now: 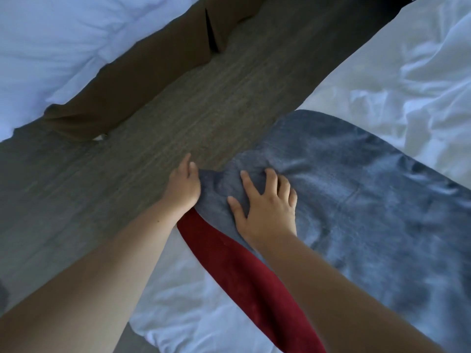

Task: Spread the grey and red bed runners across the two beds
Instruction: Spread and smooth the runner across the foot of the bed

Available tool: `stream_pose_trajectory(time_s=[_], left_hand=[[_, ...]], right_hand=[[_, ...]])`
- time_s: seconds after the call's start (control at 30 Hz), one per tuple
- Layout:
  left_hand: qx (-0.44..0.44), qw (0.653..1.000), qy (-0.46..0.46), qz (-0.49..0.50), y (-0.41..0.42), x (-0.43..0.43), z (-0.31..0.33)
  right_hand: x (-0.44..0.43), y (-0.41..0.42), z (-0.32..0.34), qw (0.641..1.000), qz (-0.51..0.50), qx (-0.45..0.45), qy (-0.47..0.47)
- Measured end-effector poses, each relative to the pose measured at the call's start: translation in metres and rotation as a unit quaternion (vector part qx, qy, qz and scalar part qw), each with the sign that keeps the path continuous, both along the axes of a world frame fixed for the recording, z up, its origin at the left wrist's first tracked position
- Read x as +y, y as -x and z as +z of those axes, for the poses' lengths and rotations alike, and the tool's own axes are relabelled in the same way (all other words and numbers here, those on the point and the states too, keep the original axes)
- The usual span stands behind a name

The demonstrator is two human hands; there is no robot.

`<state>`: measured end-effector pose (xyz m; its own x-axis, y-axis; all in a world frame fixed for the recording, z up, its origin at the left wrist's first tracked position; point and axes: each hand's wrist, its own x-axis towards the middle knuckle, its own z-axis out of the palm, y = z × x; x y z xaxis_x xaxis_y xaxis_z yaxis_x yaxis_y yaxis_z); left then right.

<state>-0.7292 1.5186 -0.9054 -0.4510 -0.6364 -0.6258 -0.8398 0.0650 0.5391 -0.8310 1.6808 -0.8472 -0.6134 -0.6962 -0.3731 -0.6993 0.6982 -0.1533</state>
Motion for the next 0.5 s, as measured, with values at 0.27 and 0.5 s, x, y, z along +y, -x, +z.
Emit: stream_pose_trajectory(time_s=[0.27, 0.5], left_hand=[[0.109, 0.959, -0.12, 0.232, -0.026, 0.034, 0.015], [0.099, 0.926, -0.253, 0.262, -0.048, 0.031, 0.03]], right_hand=[[0.002, -0.024, 0.016, 0.983, -0.036, -0.148, 0.1], [0.061, -0.052, 0.021, 0.973, -0.024, -0.086, 0.215]])
